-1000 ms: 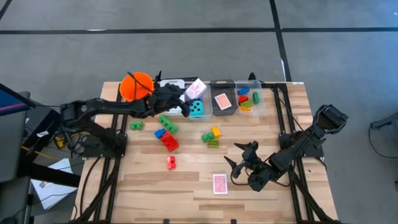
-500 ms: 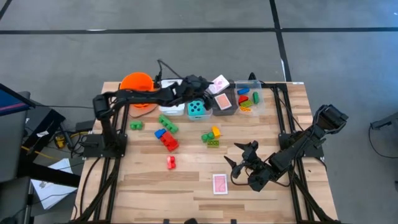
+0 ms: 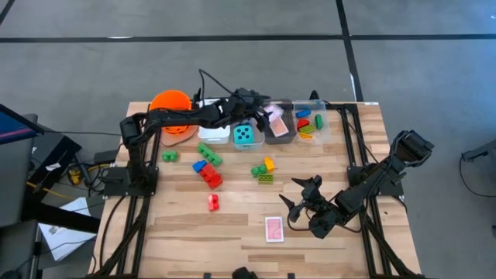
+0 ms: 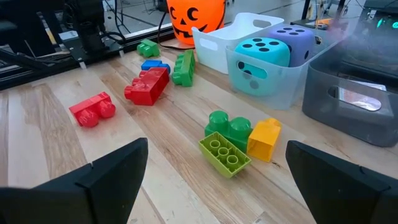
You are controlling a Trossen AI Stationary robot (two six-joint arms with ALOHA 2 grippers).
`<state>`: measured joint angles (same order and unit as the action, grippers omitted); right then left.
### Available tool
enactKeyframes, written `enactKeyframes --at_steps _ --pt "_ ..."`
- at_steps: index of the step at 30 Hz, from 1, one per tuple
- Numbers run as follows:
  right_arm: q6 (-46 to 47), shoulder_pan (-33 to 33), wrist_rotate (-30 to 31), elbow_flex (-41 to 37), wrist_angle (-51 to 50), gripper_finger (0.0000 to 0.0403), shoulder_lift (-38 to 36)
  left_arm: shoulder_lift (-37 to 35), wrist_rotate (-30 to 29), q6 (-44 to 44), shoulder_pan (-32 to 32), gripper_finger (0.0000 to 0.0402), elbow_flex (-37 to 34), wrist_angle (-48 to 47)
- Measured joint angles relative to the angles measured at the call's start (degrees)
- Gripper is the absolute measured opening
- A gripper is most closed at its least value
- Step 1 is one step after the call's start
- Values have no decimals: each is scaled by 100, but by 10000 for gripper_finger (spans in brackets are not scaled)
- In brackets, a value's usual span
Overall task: Pick & Place Toys
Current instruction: Put the big green game piece into the white bin
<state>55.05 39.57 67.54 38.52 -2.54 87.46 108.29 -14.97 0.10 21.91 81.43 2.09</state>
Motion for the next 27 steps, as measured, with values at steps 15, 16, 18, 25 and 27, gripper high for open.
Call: enactKeyframes --at_steps 15,16,18,25,27 --pt "-2 4 -21 0 -1 374 0 -191 735 -14 -522 374 0 -1438" --pt "-2 4 -21 0 -1 374 0 -254 1023 -15 -614 374 -6 -1743" --pt "-2 4 -21 0 -1 374 0 -378 1651 -16 -855 373 -81 -2128" --pt "-2 4 -24 0 -1 374 0 -989 2267 59 -2126 354 -762 -2239" --pt "-1 4 -24 0 -1 374 0 -1096 1760 113 -2533 350 -1005 -2067"
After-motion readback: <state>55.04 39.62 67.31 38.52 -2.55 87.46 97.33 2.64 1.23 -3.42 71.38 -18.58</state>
